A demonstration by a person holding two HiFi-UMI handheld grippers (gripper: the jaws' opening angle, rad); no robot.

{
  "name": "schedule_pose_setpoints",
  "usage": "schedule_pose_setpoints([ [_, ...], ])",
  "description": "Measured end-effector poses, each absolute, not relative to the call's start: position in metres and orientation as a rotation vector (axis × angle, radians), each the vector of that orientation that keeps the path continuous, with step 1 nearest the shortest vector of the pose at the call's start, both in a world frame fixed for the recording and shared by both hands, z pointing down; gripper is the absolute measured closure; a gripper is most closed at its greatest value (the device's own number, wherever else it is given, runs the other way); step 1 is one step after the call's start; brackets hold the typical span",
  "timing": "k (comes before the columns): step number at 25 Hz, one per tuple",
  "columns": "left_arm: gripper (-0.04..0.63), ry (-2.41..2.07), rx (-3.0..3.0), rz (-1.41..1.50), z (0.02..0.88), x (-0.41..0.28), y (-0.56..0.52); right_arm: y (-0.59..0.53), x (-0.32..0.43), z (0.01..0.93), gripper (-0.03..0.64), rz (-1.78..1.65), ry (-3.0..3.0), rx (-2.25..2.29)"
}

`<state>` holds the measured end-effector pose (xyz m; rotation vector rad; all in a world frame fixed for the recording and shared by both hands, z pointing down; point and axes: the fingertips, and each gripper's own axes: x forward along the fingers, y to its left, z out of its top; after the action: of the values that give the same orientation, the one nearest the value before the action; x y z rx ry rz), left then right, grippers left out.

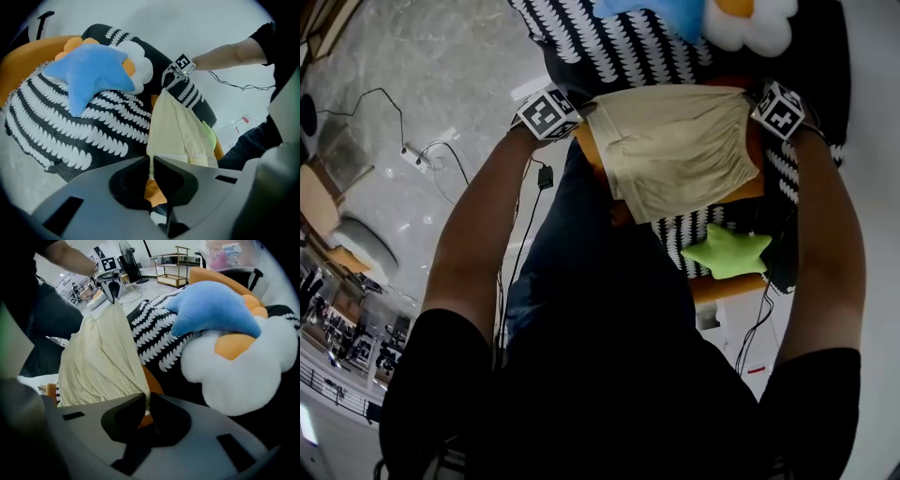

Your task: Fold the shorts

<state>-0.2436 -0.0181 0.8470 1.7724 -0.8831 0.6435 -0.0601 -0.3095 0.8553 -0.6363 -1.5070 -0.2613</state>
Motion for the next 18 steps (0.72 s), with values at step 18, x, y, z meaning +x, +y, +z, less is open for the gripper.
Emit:
schedule_pose_setpoints([
  [18,0.561,-1.052,1.893,0.685,0.75,-0.212,-0.001,-0.307,-0.05,0.792,0.583,-0.469,-1.636,-0.573],
])
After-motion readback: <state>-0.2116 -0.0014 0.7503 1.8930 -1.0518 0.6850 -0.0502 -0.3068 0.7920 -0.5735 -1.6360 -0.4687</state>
